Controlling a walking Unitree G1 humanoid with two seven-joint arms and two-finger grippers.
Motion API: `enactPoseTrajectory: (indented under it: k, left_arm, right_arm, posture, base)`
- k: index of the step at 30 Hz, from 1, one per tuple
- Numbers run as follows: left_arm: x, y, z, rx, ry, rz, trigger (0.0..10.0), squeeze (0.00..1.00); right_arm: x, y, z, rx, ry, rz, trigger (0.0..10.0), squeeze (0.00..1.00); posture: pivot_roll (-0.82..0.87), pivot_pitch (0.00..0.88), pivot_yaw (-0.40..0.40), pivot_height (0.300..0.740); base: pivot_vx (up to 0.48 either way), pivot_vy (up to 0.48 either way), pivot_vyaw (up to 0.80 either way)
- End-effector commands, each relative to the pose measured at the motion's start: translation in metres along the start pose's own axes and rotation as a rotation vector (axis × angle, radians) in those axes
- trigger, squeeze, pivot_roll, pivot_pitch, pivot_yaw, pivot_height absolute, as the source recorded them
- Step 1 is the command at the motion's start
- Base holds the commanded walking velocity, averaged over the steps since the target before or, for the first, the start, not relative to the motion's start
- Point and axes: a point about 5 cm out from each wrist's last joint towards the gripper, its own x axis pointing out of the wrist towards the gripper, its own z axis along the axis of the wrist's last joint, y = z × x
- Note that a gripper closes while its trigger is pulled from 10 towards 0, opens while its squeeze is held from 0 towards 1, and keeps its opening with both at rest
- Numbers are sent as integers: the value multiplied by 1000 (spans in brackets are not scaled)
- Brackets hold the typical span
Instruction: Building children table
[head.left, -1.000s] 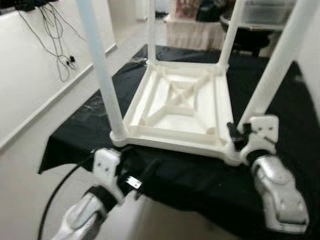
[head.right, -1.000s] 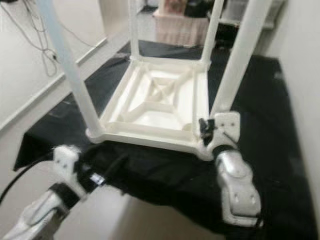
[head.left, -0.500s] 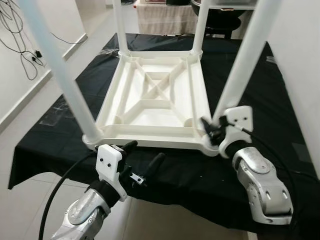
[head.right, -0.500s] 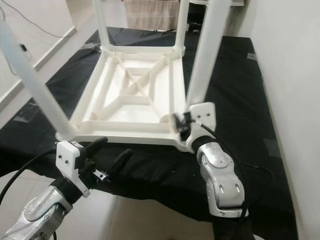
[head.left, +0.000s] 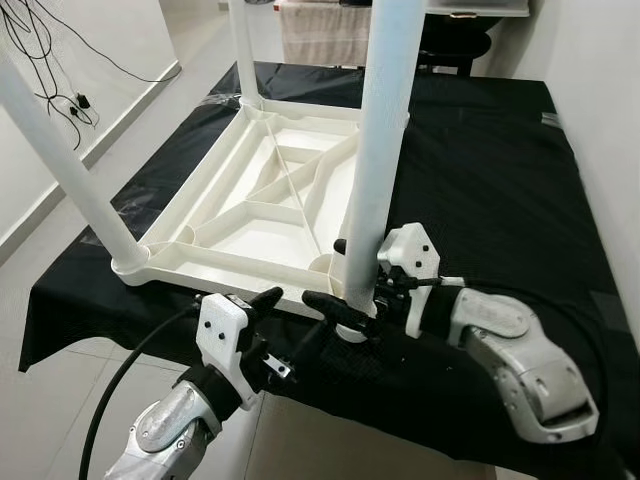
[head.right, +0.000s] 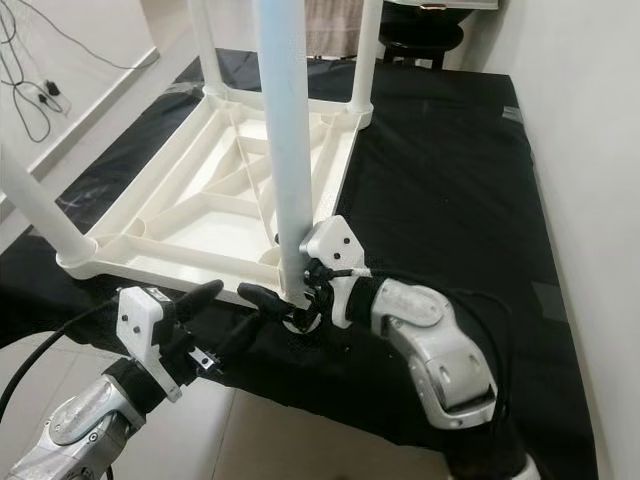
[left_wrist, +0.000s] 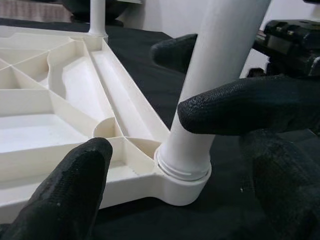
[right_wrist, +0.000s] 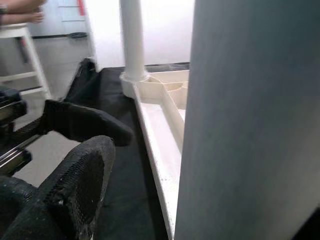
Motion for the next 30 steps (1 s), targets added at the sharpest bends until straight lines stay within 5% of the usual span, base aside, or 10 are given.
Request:
enactPoseTrajectory:
  k: [1,2,3,14,22,24,27,28,29,30]
  left_arm:
    - [0,-4,-2,-3,4,-10,10000,0]
    - [0,-4,-2,-4,4,-11,10000,0]
    - [0,-4,-2,-4,4,-11,10000,0]
    - [-2,-7,-2,-4,4,-12,10000,0]
    - [-3,-5,-2,-4,5,-10,10000,0]
    - [-4,-3,-1,-2,7,-9,10000,0]
    - [-4,-3,-1,-2,7,-9,10000,0]
    - [-5,-2,-1,-2,8,-10,10000,0]
    - [-5,-2,-1,-2,8,-10,10000,0]
    - [-4,-1,-1,-2,10,-11,10000,0]
  right_arm:
    - [13,12,-6,1,7,119,5529,0]
    - [15,12,-8,2,13,121,5529,0]
    - [15,11,-9,5,16,124,0,0]
    - [-1,-1,-20,17,71,101,0,0]
    - [-47,-15,-33,101,116,-87,0,0]
    - [-79,-56,-48,89,220,-653,0,0]
    - [-79,-56,-48,89,220,-653,0,0]
    - [-109,-64,-60,125,285,-946,0,0]
    - [-109,-64,-60,125,285,-946,0,0]
    - [-126,-61,-68,124,349,-1134,0,0]
  posture:
    - [17,150,2,740]
    - [18,149,2,740]
    - [18,149,2,740]
    - [7,150,1,740]
    - [-19,161,10,740]
    - [-38,167,17,740]
    - [-38,167,17,740]
    - [-43,169,16,740]
    - [-43,169,16,740]
    - [-41,164,25,740]
  base:
    - [0,0,0]
    - [0,0,0]
    - [0,0,0]
    - [0,0,0]
    - [0,0,0]
    - [0,0,0]
    - [0,0,0]
    - [0,0,0]
    - [0,0,0]
    - [0,0,0]
